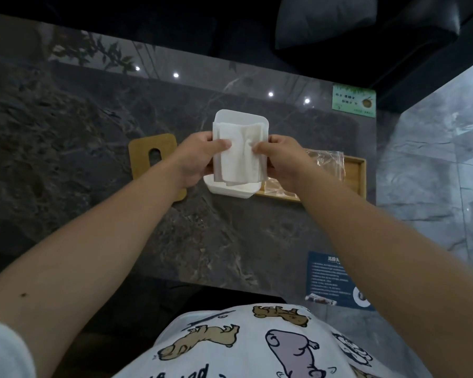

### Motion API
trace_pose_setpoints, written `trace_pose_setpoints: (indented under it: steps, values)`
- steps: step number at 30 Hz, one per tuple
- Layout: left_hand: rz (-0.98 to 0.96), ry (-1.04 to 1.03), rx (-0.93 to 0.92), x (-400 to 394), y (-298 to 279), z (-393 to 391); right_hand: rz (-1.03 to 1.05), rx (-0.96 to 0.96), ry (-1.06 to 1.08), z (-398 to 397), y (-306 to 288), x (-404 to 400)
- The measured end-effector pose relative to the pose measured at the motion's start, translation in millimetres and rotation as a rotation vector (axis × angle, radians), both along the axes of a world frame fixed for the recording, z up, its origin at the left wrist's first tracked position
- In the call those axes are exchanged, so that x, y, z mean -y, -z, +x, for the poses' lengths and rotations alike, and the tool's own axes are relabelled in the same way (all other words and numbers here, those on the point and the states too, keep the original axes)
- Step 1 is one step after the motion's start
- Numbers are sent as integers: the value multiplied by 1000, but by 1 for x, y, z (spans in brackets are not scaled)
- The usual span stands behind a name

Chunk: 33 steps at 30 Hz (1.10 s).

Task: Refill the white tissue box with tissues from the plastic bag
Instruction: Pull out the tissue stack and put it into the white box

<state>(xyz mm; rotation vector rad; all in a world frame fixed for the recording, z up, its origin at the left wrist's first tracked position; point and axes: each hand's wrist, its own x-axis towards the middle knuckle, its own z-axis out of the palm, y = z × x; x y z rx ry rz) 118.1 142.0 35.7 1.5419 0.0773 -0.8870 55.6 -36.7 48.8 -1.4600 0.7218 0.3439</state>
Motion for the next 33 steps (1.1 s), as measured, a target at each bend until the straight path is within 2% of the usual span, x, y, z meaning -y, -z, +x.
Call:
trace_pose_setpoints:
  steps: [7, 10, 16, 22, 33]
  values:
    - [-373, 106, -270, -8, 8, 8, 304, 86, -9, -3, -7, 9]
    - [-479, 105, -340, -3, 10, 4, 372, 112, -24, -2, -11, 10]
    - [-518, 117, -334, 3, 11, 2, 402, 177, -131, 0, -20, 13]
    - [-572, 88, -279, 5, 14, 0, 126, 148, -159, 3, -17, 20]
    - [-347, -85, -111, 9, 13, -7, 125, 95, -59, 2, -9, 20]
